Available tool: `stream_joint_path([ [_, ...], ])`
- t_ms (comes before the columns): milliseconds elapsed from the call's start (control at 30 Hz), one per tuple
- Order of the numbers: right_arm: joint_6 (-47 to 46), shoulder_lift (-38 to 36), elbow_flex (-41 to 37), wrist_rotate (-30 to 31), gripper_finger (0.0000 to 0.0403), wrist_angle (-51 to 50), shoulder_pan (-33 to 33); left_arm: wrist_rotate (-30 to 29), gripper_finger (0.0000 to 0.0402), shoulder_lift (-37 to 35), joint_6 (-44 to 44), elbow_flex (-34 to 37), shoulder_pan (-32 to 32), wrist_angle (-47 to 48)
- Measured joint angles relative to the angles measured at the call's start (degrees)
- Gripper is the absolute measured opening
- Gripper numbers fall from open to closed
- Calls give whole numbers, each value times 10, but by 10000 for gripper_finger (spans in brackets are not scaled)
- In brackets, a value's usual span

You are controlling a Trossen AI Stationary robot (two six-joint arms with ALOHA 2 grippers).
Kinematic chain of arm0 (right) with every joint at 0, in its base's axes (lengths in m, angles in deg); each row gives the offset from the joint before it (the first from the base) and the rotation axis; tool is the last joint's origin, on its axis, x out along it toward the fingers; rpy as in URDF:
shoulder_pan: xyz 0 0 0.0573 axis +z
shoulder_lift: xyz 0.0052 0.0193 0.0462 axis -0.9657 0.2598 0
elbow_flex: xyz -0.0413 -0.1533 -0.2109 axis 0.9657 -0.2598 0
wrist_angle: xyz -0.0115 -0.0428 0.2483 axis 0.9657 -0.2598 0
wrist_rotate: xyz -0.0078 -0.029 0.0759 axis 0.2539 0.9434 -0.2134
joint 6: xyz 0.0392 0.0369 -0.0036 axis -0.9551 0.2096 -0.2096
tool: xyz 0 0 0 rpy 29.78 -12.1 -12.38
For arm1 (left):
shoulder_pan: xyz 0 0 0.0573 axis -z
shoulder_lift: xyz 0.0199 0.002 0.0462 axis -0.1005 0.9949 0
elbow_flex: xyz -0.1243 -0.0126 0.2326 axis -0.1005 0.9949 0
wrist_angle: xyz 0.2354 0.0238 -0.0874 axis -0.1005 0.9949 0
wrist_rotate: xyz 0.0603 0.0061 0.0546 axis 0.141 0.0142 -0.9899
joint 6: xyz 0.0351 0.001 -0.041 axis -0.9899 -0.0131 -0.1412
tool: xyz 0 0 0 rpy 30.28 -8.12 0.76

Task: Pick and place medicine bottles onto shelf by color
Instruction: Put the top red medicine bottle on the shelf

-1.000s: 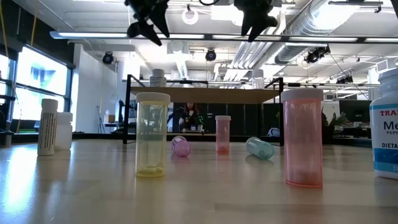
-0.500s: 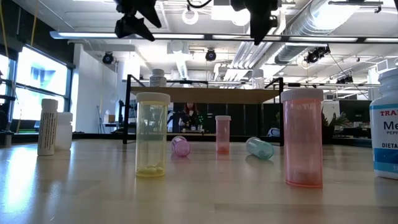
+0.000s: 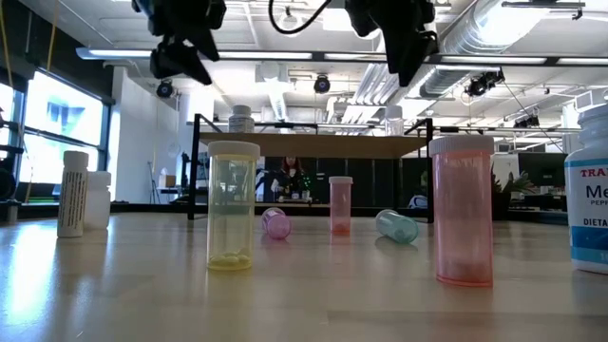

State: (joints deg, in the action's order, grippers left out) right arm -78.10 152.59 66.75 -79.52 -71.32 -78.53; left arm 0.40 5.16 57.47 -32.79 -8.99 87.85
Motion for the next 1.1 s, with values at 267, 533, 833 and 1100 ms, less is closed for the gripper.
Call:
stream_joint_path([
  [267, -48, 0, -47, 0, 197, 105, 54, 0, 208, -15, -4, 1, 37, 29],
  [533, -53, 0, -103, 39, 207, 239, 94, -2, 208, -15, -11, 1, 51, 47],
  [833, 67, 0, -210, 123, 224, 365, 124, -47, 209, -14, -11, 1, 62, 84],
  [1100, 129, 0, -292, 154, 225, 474, 131, -90, 208, -14, -10, 1, 66, 88],
])
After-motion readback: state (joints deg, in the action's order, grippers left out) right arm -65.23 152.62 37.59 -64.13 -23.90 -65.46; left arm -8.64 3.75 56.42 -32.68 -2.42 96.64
